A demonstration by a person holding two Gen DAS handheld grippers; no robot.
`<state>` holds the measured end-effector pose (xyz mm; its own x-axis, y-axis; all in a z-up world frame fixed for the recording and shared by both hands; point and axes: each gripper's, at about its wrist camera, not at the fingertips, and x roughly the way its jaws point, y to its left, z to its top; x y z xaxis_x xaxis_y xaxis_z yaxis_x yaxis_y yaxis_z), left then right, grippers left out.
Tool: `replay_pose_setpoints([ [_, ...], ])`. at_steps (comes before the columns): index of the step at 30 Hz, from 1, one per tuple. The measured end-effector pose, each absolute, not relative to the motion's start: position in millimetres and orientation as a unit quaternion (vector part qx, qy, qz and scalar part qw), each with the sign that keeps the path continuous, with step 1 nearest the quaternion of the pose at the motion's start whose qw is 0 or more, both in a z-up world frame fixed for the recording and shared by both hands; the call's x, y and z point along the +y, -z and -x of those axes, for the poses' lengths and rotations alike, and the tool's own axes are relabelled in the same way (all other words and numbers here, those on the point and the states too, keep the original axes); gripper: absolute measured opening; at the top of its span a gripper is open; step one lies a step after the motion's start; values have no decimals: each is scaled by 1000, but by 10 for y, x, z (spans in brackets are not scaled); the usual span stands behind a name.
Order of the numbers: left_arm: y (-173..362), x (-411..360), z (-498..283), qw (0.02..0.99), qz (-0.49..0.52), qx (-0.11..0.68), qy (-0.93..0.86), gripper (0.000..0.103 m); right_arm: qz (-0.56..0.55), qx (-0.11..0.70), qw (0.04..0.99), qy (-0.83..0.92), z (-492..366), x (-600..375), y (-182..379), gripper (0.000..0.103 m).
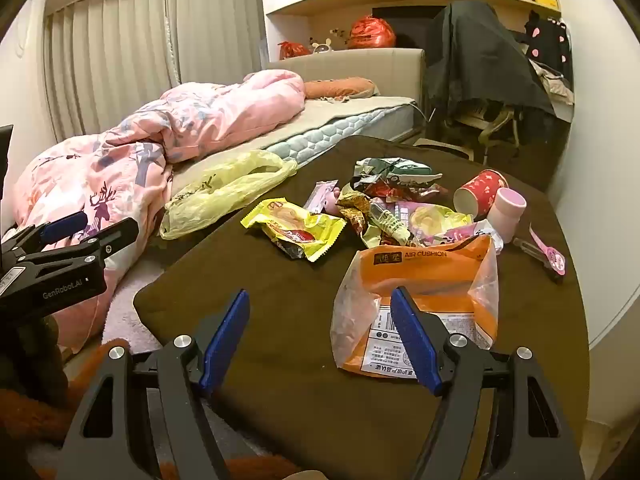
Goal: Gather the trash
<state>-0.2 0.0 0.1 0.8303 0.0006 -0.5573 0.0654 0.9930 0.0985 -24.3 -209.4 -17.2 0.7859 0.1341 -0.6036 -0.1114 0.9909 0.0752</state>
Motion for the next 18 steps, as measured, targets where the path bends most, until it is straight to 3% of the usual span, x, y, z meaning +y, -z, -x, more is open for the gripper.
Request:
replay_pose_setpoints([
  [18,-1,2,1,955,-55,291,18,89,-20,324,943,-67,247,-2111,176,69],
])
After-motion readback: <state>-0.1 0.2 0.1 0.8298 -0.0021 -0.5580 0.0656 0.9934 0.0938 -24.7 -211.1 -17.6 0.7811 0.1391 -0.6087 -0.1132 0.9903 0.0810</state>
